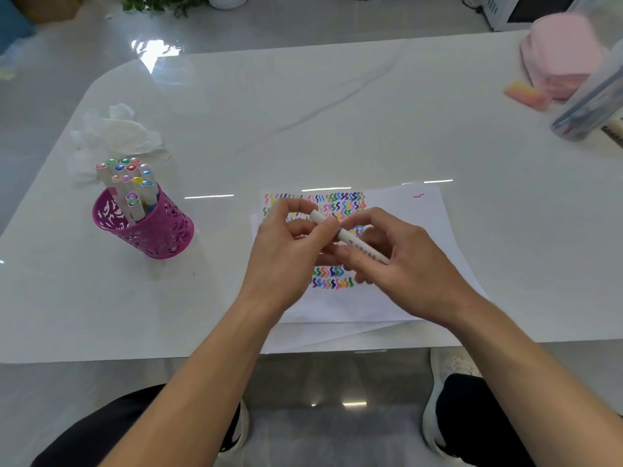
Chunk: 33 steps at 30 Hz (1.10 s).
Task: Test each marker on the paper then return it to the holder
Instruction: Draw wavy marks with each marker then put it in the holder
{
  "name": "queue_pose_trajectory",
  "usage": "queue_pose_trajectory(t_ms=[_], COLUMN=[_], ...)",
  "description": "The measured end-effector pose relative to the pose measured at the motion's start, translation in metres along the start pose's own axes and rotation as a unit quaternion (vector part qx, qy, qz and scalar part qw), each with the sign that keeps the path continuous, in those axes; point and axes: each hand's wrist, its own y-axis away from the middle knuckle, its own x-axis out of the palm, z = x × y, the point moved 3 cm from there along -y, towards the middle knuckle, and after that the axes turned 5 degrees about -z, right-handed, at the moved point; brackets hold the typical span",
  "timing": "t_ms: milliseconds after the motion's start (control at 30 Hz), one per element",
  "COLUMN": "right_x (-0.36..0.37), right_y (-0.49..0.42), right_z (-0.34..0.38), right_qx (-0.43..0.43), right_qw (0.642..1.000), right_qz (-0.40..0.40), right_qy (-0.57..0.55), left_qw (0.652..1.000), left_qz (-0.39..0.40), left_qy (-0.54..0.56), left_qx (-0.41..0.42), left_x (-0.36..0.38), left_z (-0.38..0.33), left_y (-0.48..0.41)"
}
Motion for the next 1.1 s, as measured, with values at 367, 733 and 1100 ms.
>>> queue_pose_trajectory(t_ms=[367, 733, 1100], right_x=[-0.006, -0.009, -0.002], right_y=[0.027, 0.017, 0.017], right_z=[-0.011, -0.02, -0.024], right_qx=[0.001, -0.003, -0.03], right_qw=[0.964, 0.961, 0.959], right_qz=[0.074, 0.055, 0.01], right_qy=[0.254, 0.271, 0.283], left_qw=[0.968, 0.937, 0.948], left_qz=[0.137, 0.116, 0.077], left_qy=[-0.207, -0.322, -0.292], left_qx=[-0.046, 0.076, 0.098], left_x=[0.003, 0.012, 0.009], left_z=[0.034, 0.029, 0.028], left_y=[0.028, 0.01, 0.009])
